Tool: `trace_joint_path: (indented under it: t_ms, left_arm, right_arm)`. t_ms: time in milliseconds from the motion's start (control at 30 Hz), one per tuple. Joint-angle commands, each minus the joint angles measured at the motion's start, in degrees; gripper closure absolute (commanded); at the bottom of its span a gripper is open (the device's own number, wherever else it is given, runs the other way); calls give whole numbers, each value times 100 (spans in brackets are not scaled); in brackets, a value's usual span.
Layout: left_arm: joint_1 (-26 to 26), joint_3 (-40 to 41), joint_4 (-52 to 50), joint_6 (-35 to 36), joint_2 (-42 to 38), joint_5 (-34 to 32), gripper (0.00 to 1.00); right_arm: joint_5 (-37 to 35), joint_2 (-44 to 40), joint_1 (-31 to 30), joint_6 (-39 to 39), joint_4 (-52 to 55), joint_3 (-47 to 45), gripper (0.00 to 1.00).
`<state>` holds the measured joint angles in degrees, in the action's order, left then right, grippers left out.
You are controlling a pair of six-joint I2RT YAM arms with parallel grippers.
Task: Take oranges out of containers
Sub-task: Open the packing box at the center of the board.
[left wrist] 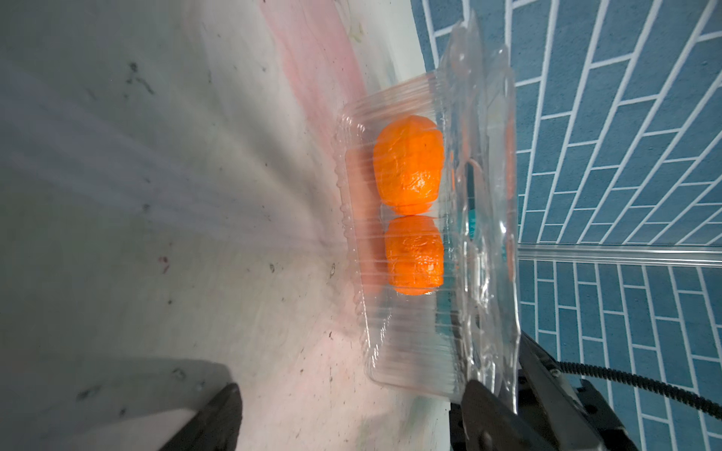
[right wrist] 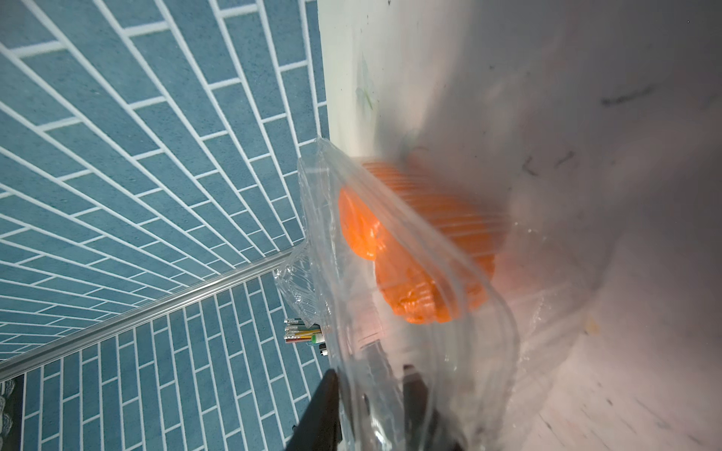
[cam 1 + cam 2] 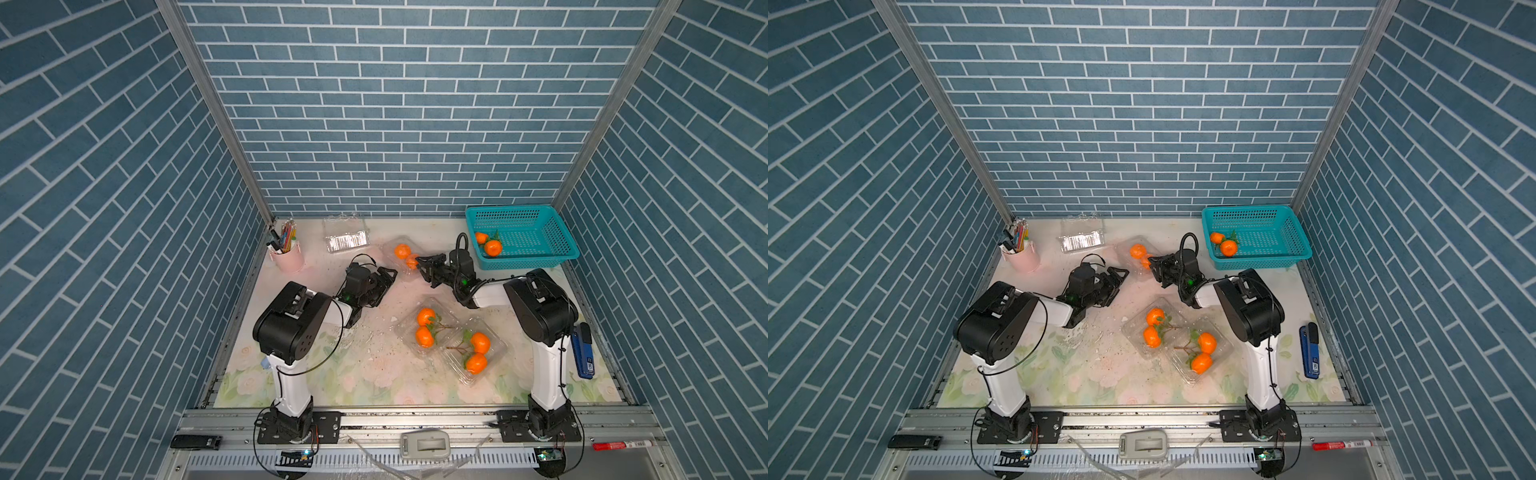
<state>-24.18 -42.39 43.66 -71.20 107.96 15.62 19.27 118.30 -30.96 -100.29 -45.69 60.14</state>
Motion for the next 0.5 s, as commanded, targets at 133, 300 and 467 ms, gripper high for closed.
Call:
trace_joint_path:
  t_ms: [133,300,467]
  left_arm:
    - [27,-61,24,79,-58,-94,10]
    - [21,-98,136,39,31,-67,10]
    - [17,-196,107,59,73,-24,10]
  right_arm:
    - [-80,-43,-19,-157,-214,-143,70]
    - [-81,-44,-59,-140,-226,-197,70]
    - [-103,-53,-63,-140,-273,-290,71]
